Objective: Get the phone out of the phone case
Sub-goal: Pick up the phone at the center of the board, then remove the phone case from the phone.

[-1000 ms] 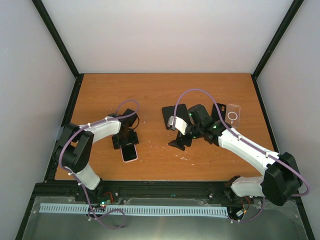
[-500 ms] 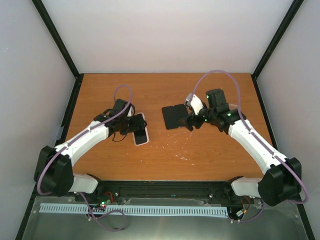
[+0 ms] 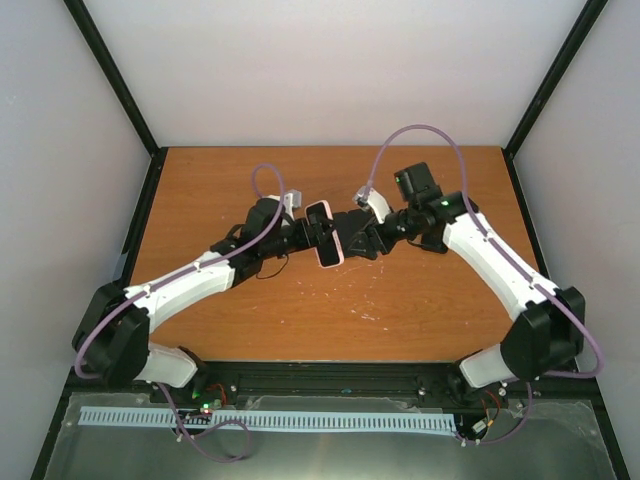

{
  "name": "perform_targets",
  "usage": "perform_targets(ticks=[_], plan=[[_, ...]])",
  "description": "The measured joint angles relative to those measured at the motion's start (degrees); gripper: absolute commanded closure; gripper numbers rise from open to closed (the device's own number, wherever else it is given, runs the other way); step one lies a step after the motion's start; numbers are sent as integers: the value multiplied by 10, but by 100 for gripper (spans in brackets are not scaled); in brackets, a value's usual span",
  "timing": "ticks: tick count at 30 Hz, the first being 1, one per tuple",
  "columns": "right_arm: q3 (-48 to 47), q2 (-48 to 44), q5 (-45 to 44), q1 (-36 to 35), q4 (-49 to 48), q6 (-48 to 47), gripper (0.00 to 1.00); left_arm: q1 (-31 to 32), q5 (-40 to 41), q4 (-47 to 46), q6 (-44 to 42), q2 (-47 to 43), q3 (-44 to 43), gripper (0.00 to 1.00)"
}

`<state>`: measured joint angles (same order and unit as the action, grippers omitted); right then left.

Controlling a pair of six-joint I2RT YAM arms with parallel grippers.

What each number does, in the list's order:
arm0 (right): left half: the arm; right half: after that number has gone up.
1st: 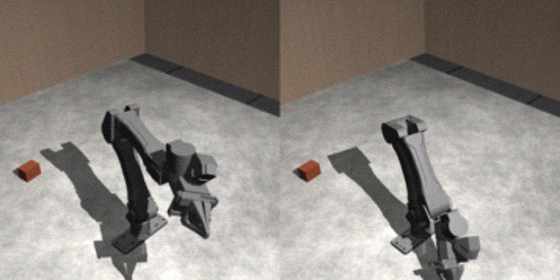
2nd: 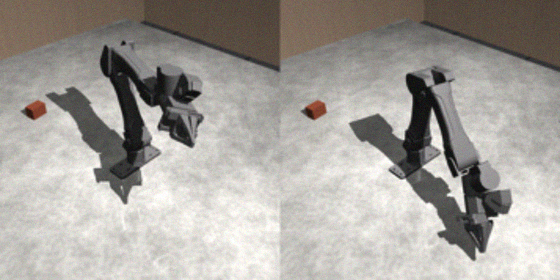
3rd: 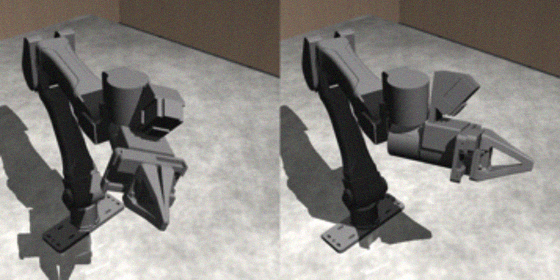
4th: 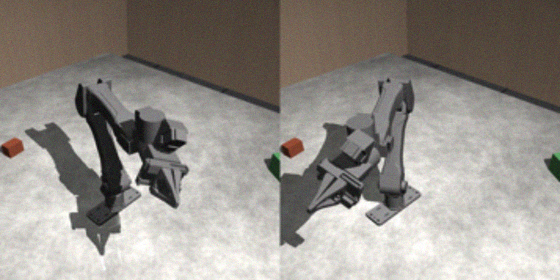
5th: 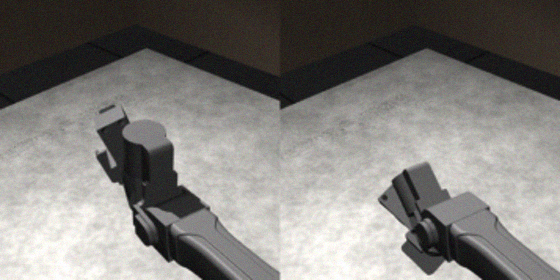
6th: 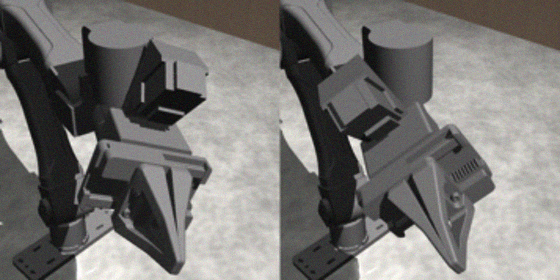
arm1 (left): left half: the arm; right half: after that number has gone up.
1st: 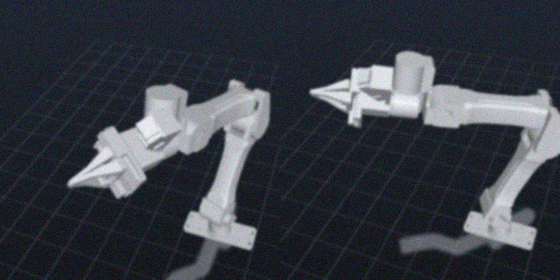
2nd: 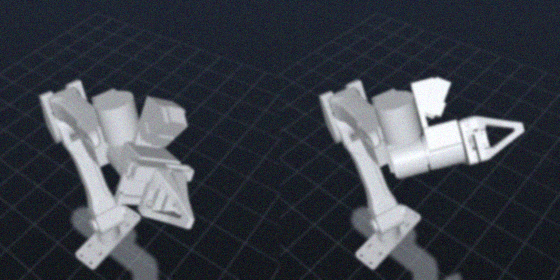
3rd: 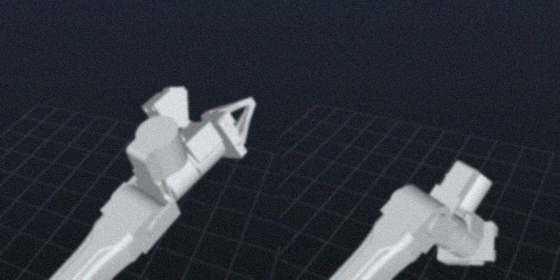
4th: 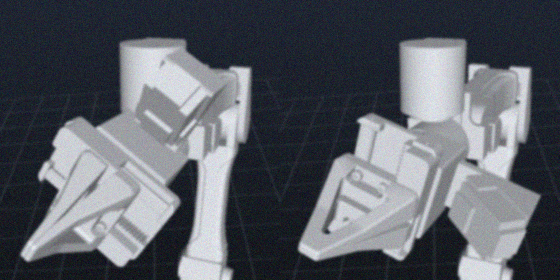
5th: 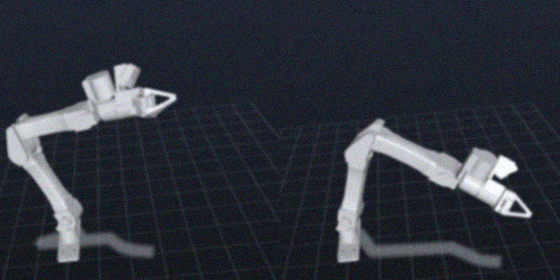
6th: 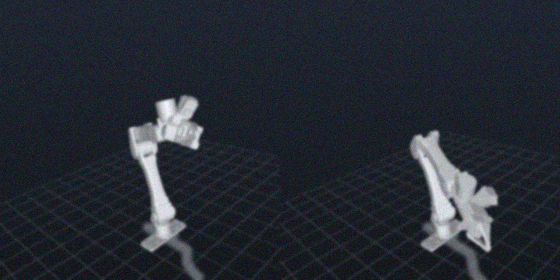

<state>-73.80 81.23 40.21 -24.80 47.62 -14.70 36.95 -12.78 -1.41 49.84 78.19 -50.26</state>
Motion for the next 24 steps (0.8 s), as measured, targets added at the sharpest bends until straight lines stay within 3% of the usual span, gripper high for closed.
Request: perform_targets(ticks=[4,14,18,24], plan=[[-12,38,17,-13,22,1,38,14,17,-7,13,21,-13,53],[-61,73,5,-17,27,29,44,18,71,-8,52,22,-26,52],[-74,107,4,-22,27,38,47,24,81,-8,62,22,-28,48],[-82,138,6,-35,24,52,72,26,105,-1,78,22,-31,47]])
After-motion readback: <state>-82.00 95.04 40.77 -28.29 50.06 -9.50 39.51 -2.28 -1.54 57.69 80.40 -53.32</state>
